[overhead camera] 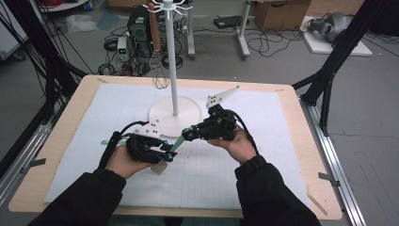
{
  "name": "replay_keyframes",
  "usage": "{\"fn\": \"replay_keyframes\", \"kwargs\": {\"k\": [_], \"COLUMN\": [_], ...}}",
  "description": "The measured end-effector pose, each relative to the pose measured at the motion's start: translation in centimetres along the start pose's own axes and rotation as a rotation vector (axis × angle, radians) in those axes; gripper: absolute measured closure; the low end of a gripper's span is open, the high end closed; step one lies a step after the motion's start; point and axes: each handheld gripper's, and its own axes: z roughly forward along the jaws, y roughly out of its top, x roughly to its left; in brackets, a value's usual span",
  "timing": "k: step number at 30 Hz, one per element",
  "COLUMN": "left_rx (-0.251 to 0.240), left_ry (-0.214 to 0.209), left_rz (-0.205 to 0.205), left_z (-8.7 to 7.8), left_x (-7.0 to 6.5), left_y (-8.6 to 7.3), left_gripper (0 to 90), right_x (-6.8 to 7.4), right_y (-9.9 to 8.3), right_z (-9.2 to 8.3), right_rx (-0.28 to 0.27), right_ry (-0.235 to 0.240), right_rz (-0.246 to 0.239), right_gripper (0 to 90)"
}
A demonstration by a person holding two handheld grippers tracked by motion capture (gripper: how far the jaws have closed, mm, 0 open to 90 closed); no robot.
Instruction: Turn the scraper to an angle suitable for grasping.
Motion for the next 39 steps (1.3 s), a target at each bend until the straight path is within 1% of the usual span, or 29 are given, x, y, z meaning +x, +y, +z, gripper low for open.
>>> {"fn": "replay_keyframes", "kwargs": {"k": [1,2,4,5,7,8,10,11,12,16,18,19,20,21,22,24,25,27,29,33,35,36,37,39], "left_rx": [-0.002,-0.002,-0.016,-0.015,-0.022,-0.034,-0.057,-0.058,-0.070,-0.090,-0.091,-0.090,-0.095,-0.098,-0.099,-0.108,-0.105,-0.111,-0.120,-0.120,-0.118,-0.114,-0.116,-0.114], "left_ry": [-0.006,-0.011,-0.017,-0.021,-0.022,-0.020,-0.019,-0.016,-0.013,-0.011,-0.011,-0.013,-0.012,-0.014,-0.015,-0.018,-0.021,-0.028,-0.038,-0.041,-0.041,-0.045,-0.042,-0.040], "left_rz": [0.000,-0.001,-0.005,-0.001,-0.010,-0.016,-0.025,-0.026,-0.031,-0.048,-0.049,-0.042,-0.049,-0.049,-0.044,-0.049,-0.038,-0.037,-0.049,-0.055,-0.059,-0.050,-0.051,-0.042], "left_z": [0.0,0.0,-0.1,-0.1,-0.2,-0.3,-0.5,-0.7,-0.8,-0.9,-0.8,-0.8,-0.8,-0.7,-0.7,-0.6,-0.5,-0.4,-0.4,-0.3,-0.1,-0.1,-0.1,0.1], "left_x": [0.0,0.0,0.0,0.0,0.0,0.0,0.1,0.2,0.2,0.4,0.5,0.5,0.5,0.5,0.5,0.4,0.5,0.4,0.6,0.6,0.5,0.5,0.5,0.3], "left_y": [0.0,0.0,0.1,0.1,0.2,0.1,0.1,0.2,0.2,0.3,0.4,0.4,0.5,0.6,0.6,0.8,0.8,0.9,0.9,0.9,0.9,1.0,1.0,1.1], "left_gripper": [75.1,77.4,82.1,82.7,83.1,83.3,83.8,83.9,83.9,84.0,84.0,84.0,84.0,84.1,84.1,84.1,84.0,83.5,82.3,79.2,79.2,79.9,82.0,83.0], "right_x": [0.3,0.4,0.7,0.8,0.7,0.7,0.8,0.7,0.7,0.5,0.5,0.5,0.5,0.6,0.6,0.6,0.7,0.6,0.7,0.9,1.1,1.2,1.2,1.3], "right_y": [0.3,0.5,0.8,0.9,0.9,0.9,0.8,0.7,0.6,0.1,0.2,0.2,0.3,0.3,0.4,0.4,0.4,0.5,0.6,1.1,1.3,1.4,1.5,1.6], "right_z": [0.0,-0.1,-0.2,-0.2,-0.2,-0.2,-0.2,-0.2,-0.2,0.4,0.7,0.7,0.8,0.9,0.9,0.9,0.9,0.8,0.7,0.3,0.2,0.1,0.0,0.0], "right_rx": [0.001,0.004,0.002,0.001,-0.013,-0.018,-0.047,-0.058,-0.061,-0.081,-0.086,-0.089,-0.091,-0.095,-0.097,-0.098,-0.099,-0.094,-0.091,-0.071,-0.071,-0.069,-0.067,-0.061], "right_ry": [-0.004,-0.010,-0.018,-0.022,-0.024,-0.026,-0.036,-0.040,-0.044,-0.039,-0.039,-0.039,-0.042,-0.038,-0.043,-0.047,-0.046,-0.023,-0.021,-0.025,-0.027,-0.031,-0.036,-0.038], "right_rz": [-0.004,-0.023,-0.033,-0.042,-0.038,-0.041,-0.046,-0.055,-0.057,-0.064,-0.071,-0.080,-0.084,-0.086,-0.094,-0.106,-0.104,-0.090,-0.105,-0.130,-0.141,-0.143,-0.146,-0.142], "right_gripper": [82.5,82.5,82.4,82.2,81.7,80.9,76.9,72.2,68.2,68.7,69.8,70.6,70.8,70.7,71.1,76.8,79.4,81.1,81.7,82.1,82.1,82.1,82.1,81.9]}}
